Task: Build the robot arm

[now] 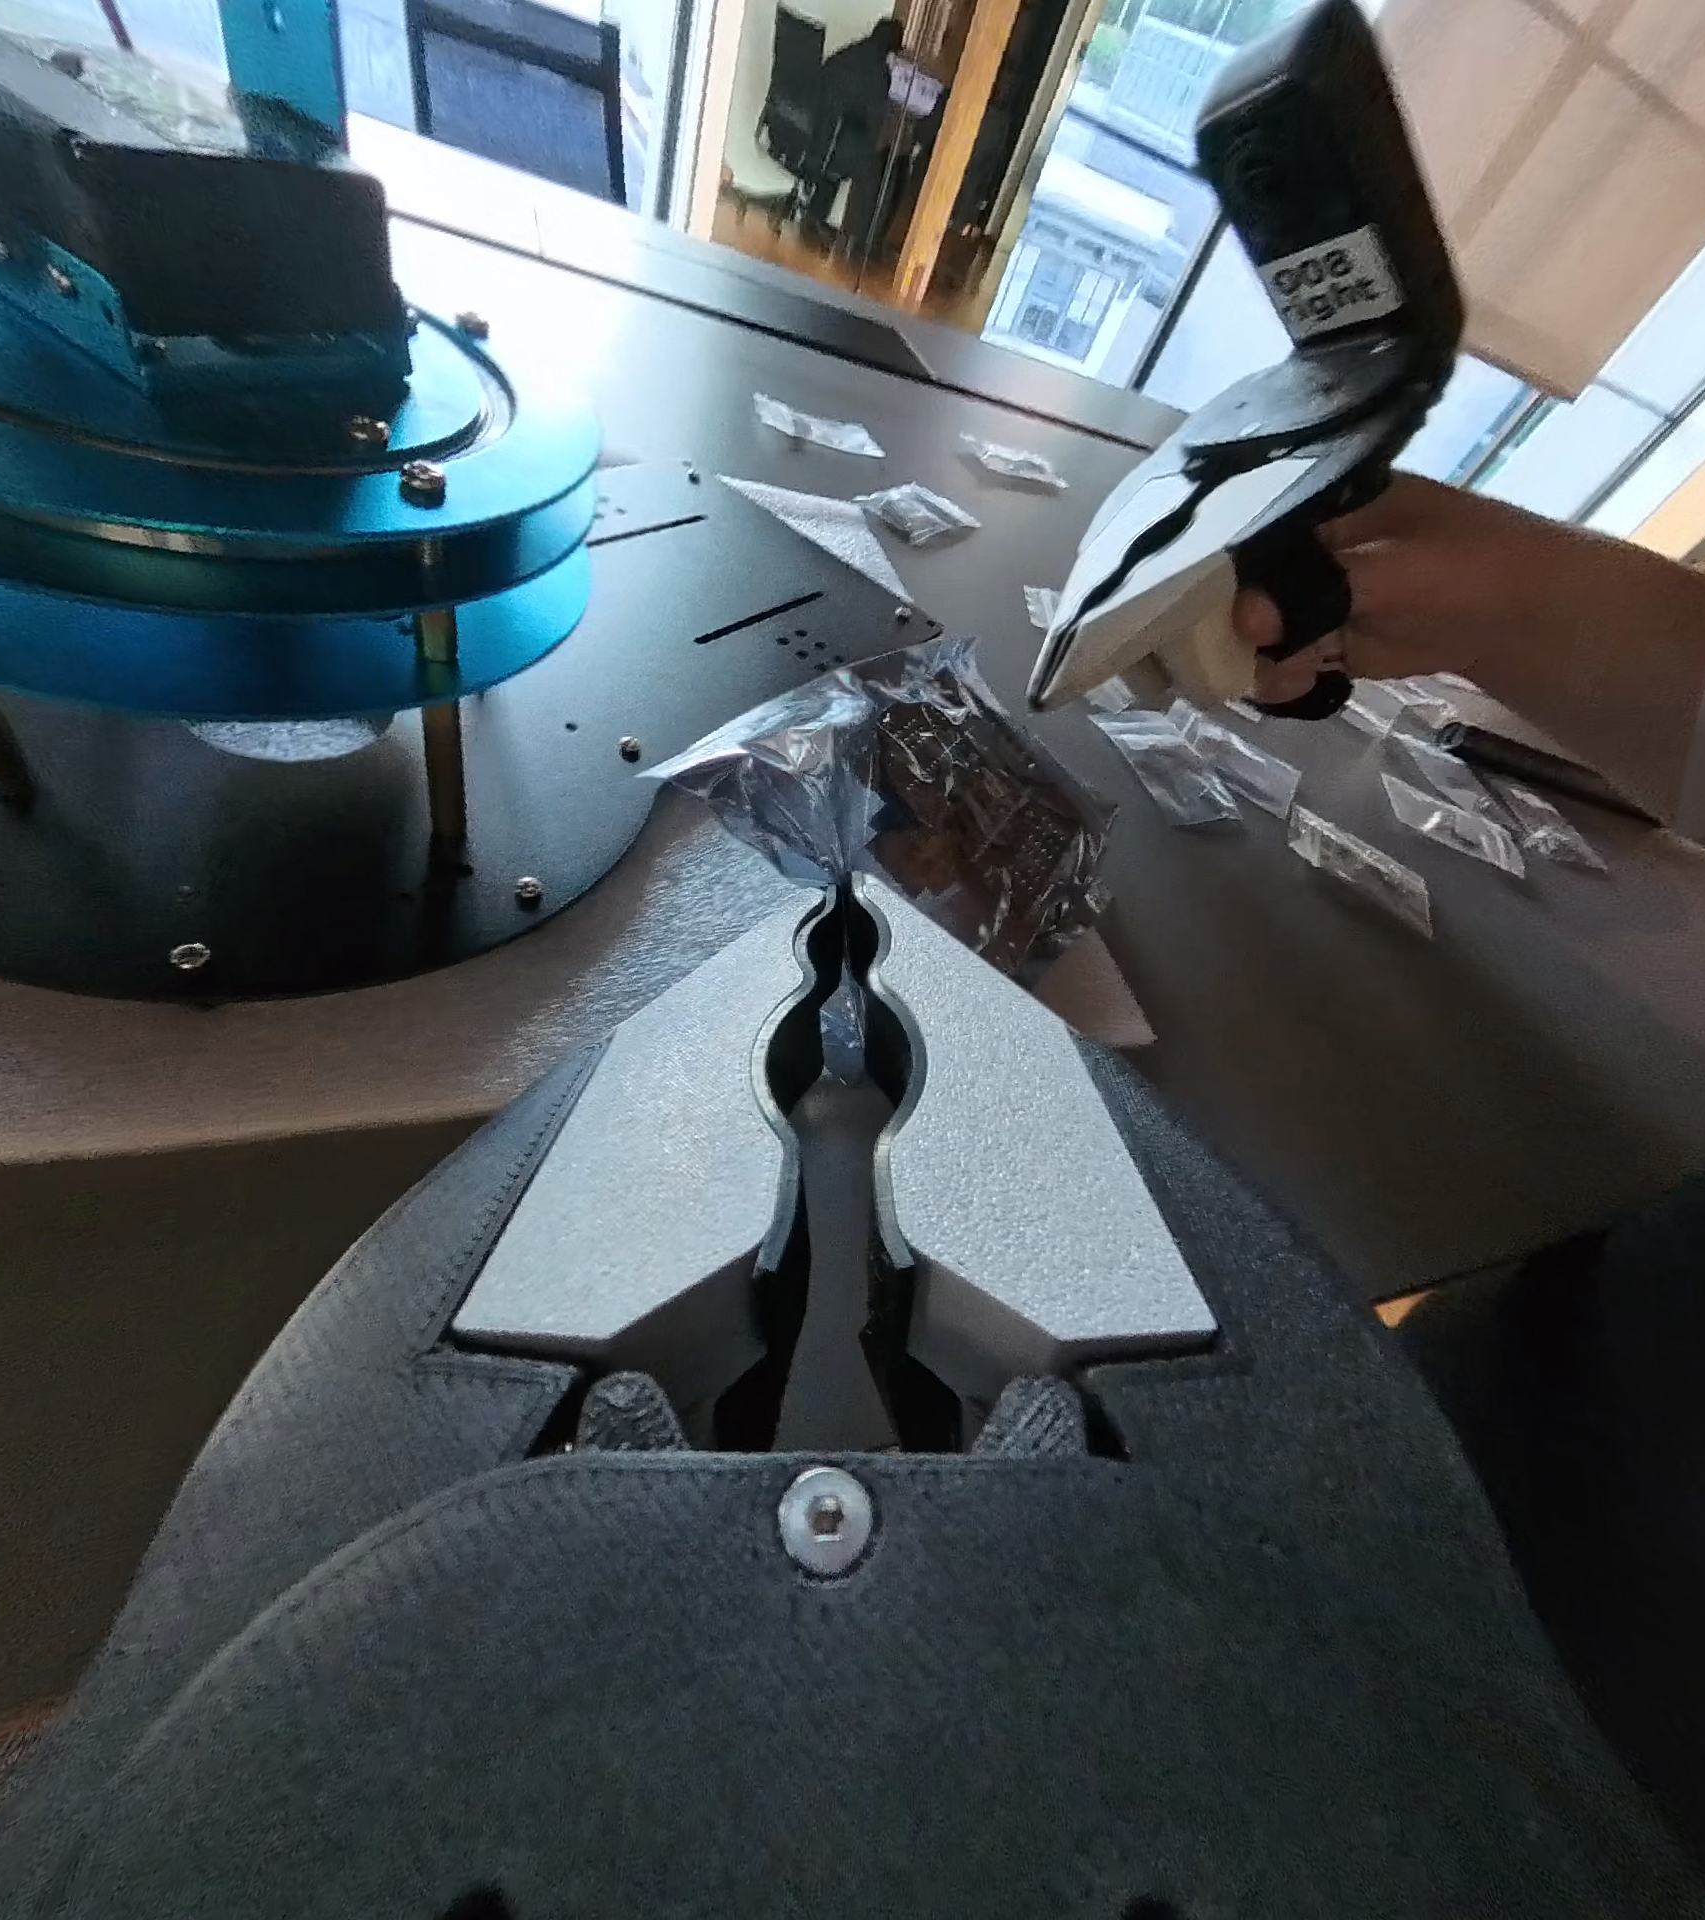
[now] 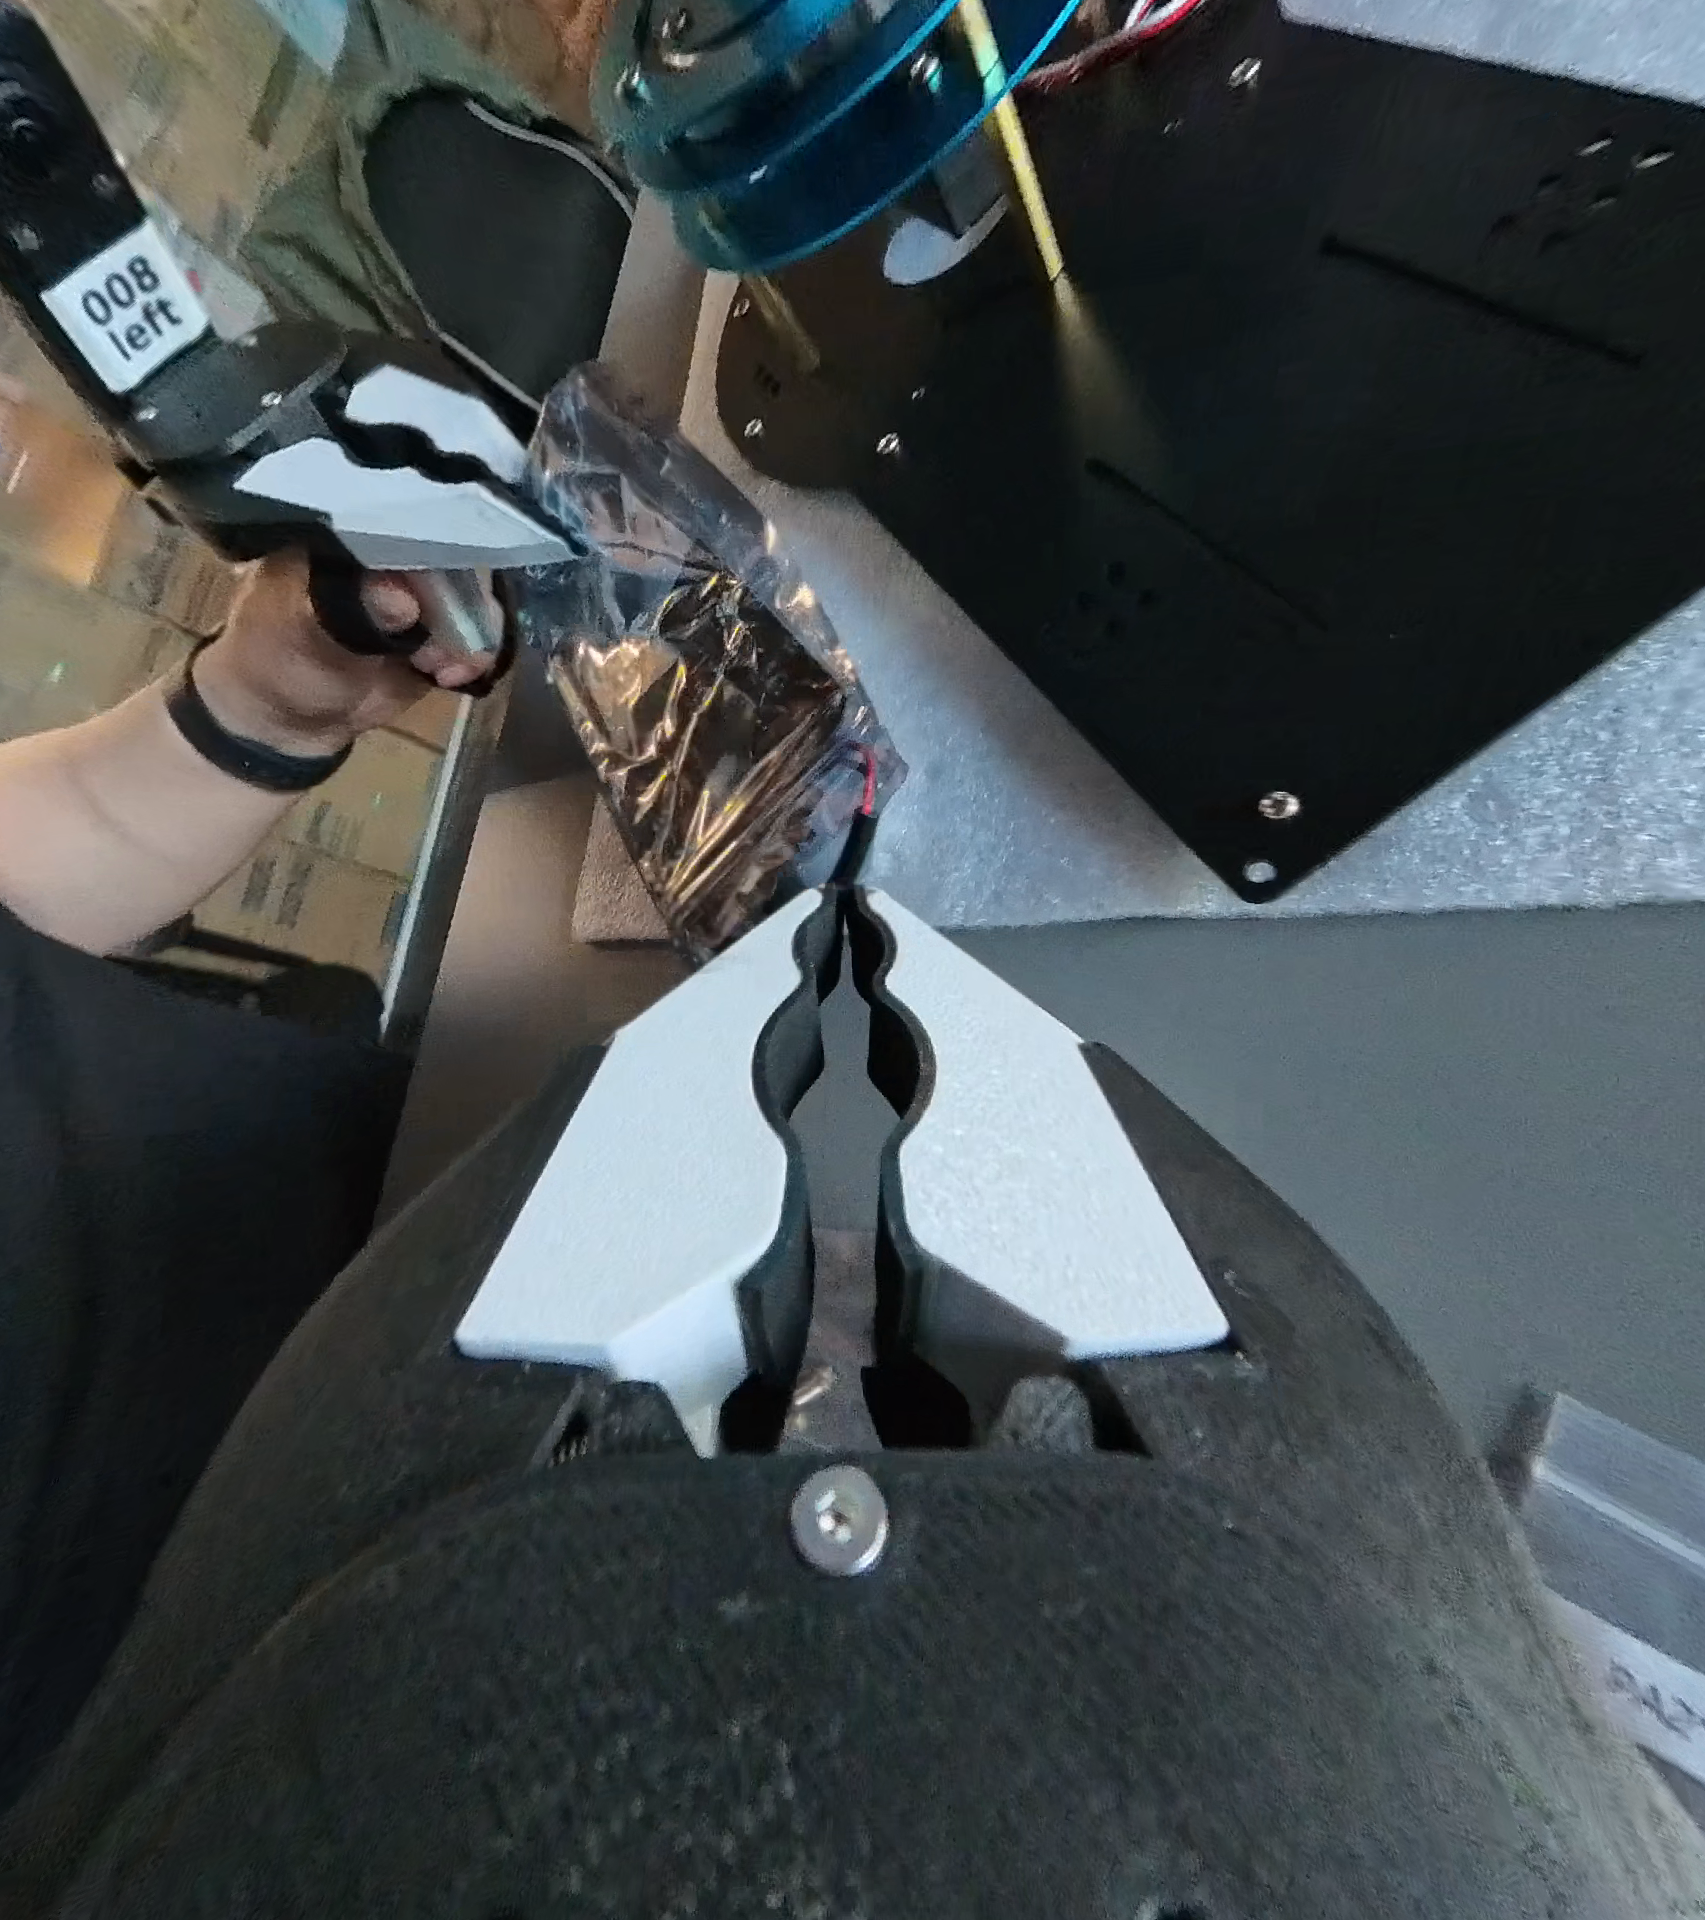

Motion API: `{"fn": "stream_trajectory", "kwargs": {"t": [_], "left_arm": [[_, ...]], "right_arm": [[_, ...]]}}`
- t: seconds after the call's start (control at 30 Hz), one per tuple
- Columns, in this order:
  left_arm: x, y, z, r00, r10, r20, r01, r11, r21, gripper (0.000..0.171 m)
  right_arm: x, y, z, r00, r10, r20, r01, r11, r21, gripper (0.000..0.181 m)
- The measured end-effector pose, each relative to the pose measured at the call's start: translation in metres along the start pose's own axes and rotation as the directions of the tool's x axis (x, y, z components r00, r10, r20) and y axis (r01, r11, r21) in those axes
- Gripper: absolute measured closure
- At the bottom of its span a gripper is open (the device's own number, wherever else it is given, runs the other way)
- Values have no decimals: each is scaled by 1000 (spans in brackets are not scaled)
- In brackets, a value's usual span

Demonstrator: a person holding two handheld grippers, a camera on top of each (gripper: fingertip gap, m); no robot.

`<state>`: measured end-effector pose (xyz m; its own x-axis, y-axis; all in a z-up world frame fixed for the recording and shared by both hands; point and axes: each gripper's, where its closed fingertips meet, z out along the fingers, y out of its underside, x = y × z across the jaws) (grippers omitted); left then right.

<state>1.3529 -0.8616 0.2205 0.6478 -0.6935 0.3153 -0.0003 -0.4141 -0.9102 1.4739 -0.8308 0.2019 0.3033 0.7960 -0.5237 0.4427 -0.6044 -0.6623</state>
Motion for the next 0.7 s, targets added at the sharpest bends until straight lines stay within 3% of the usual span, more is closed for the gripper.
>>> {"fn": "stream_trajectory", "kwargs": {"t": [0.17, 0.27, 0.37, 0.47, 0.53, 0.7], "left_arm": [[7, -4, 0, 1000, 2, -23, -1, 1000, 30, 171], [18, -24, -4, 998, 11, -55, -8, 998, 60, 171], [28, -45, -5, 996, 40, -77, -38, 999, 31, 171], [33, -59, -3, 988, 136, -66, -138, 990, -31, 171], [36, -61, -1, 981, 182, -72, -187, 979, -76, 171], [34, -61, -3, 971, 230, -61, -236, 966, -104, 171]], "right_arm": [[-2, -7, 0, 998, -36, 41, 36, 999, 10, 162], [-4, -29, -13, 975, -222, 17, 221, 973, 65, 156], [-19, -53, -18, 900, -433, 46, 427, 898, 105, 154], [-24, -53, -10, 810, -572, 131, 568, 820, 66, 166], [-15, -50, -5, 805, -574, 151, 574, 817, 47, 168], [-3, -63, -13, 797, -595, 101, 576, 800, 167, 173]]}}
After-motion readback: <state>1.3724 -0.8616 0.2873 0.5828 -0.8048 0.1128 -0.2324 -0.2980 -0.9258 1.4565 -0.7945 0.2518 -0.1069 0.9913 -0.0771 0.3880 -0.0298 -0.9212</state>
